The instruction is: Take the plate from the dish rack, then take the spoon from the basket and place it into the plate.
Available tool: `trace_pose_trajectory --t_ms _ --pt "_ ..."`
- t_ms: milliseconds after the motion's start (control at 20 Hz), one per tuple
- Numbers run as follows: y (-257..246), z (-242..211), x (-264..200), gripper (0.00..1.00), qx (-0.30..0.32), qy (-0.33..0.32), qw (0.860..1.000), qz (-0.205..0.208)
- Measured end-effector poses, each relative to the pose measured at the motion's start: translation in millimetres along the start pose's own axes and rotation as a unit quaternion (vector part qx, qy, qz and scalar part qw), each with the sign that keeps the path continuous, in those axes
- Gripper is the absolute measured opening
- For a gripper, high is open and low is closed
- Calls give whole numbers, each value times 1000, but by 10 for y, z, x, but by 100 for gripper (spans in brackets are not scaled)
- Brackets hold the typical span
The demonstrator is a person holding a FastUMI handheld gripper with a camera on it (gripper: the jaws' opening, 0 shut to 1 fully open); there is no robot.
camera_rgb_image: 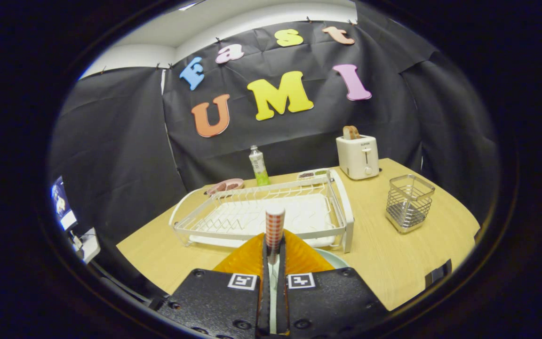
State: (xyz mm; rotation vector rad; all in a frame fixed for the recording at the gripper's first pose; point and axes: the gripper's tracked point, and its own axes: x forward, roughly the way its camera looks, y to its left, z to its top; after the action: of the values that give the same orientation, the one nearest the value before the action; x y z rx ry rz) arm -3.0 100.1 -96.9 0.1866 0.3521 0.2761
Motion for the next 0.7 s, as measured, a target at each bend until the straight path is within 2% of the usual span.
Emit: trace_pose_trajectory --t_ms 200,300,550,700 --pt "3 -36 30 17 1 5 1000 10" --pt "-47 -23 14 23 -4 2 1000 1" --pt "-255 209 -75 96 -8 -43 998 -36" --pt "-308 295 -135 100 -19 -63 997 -43"
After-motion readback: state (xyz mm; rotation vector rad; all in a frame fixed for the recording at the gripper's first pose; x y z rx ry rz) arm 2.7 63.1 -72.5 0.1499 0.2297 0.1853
